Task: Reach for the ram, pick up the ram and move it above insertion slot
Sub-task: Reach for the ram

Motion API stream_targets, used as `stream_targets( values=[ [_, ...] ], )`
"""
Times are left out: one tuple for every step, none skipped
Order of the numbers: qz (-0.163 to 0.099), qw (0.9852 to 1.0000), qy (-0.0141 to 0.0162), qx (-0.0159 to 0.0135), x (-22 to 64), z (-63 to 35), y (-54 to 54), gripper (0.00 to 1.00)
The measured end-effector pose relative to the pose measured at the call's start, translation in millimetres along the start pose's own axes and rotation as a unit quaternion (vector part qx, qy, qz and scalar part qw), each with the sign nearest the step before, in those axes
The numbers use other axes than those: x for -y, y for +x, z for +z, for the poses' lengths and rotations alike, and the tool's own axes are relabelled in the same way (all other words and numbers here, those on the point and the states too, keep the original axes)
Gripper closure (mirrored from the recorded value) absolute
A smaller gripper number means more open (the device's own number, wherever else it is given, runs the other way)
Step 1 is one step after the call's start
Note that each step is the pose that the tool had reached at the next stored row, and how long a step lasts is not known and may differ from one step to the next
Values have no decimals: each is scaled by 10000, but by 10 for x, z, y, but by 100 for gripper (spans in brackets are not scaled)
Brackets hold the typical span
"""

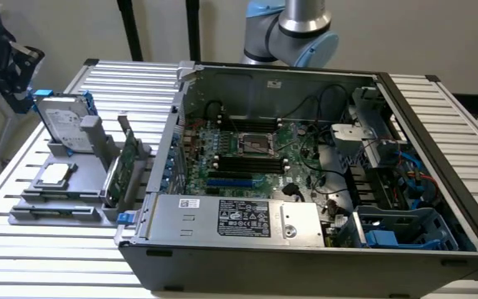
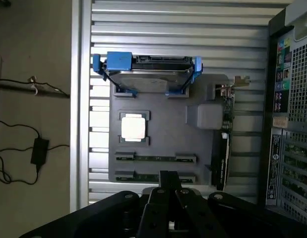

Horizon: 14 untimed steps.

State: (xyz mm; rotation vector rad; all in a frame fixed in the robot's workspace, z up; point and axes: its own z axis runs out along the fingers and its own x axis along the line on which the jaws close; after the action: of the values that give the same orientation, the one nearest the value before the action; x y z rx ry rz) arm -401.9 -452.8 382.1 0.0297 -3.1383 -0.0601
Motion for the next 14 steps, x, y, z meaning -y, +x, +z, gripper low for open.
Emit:
stream_targets(
  values=[
    [0, 10000, 0, -1, 45, 7, 0, 89],
    [-1, 10000, 0, 0, 92, 17, 0, 89],
    [0, 10000, 0, 0, 137, 26, 0, 89],
    [0, 10000, 0, 0, 183, 38, 0, 89],
    [0, 10000, 0, 0, 232, 51, -1, 89],
    [0, 10000, 0, 0, 276, 63, -3, 89],
    [-1, 10000, 0, 0, 318, 77, -7, 89],
    [-1, 10000, 0, 0, 353, 93, -13, 89],
    [0, 10000, 0, 0, 376, 110, -26, 89],
    [0, 10000, 0, 1, 389, 128, -45, 89],
    [0, 10000, 1, -2, 393, 143, -63, 89],
    [-1, 10000, 0, 0, 396, 164, -73, 89],
    [-1, 10000, 0, 0, 396, 175, -75, 89],
    [-1, 10000, -1, 0, 396, 180, -76, 89]
  ],
)
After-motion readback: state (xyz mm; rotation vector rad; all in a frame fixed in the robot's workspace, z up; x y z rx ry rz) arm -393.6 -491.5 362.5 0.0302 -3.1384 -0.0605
